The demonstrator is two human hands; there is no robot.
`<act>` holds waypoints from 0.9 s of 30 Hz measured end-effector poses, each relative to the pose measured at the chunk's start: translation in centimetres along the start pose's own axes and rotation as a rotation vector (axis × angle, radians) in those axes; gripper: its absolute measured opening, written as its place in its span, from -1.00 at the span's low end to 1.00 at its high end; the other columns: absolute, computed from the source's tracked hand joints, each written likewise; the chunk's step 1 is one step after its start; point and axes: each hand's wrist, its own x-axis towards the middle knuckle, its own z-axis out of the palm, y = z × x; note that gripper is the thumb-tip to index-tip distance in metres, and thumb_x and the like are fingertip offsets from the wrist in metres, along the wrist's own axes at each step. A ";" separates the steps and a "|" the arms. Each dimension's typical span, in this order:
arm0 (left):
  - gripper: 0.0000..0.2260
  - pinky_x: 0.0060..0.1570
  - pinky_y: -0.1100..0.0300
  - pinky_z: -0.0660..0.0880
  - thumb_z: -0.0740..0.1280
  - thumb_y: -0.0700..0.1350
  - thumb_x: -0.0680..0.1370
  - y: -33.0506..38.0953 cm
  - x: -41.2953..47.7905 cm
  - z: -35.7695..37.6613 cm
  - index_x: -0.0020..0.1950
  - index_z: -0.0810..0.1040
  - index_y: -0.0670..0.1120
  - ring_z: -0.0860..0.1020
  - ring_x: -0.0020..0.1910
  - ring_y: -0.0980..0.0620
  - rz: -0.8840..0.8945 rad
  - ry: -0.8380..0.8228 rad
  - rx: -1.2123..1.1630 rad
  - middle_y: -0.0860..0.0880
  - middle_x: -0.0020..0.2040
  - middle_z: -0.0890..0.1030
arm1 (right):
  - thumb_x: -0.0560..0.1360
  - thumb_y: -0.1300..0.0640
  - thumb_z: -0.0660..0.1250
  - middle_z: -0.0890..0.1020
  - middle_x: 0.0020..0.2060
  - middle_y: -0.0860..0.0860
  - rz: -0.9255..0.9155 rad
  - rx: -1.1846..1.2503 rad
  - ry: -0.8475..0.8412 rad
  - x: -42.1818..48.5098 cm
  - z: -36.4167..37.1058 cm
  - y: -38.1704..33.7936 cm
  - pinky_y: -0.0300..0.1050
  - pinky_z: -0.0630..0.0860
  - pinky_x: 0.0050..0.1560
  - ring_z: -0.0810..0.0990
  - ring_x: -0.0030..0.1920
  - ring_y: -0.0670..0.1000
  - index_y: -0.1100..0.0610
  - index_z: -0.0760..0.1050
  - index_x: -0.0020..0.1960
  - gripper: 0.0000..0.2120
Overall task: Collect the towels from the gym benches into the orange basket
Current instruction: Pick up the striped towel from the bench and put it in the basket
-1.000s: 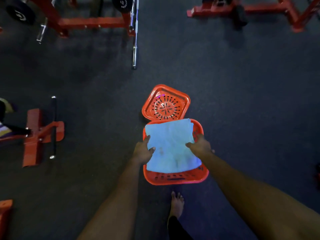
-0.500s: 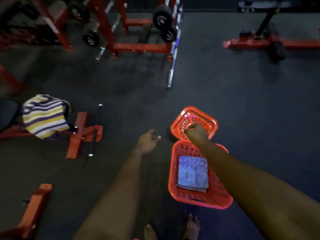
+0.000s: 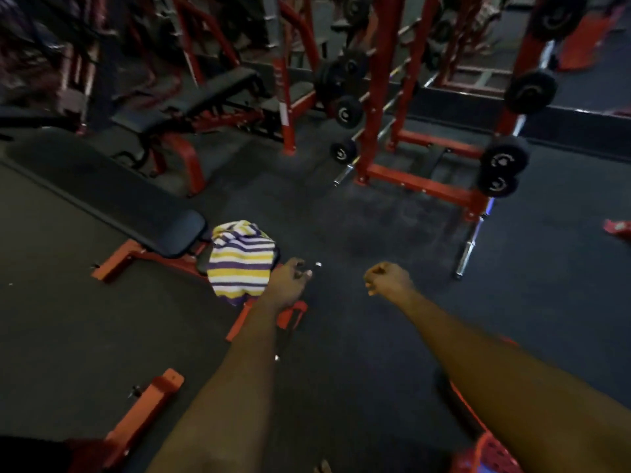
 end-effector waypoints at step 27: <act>-0.27 0.35 -0.11 0.33 0.43 -0.04 0.47 -31.9 41.5 -12.7 0.53 0.14 -0.17 0.27 0.45 -0.22 -0.732 0.118 0.048 -0.19 0.49 0.29 | 0.49 0.03 0.40 0.06 0.58 -0.06 -0.473 -0.884 -0.778 45.5 36.5 -20.2 0.20 0.18 0.44 0.06 0.55 0.12 -0.09 0.63 0.14 -0.77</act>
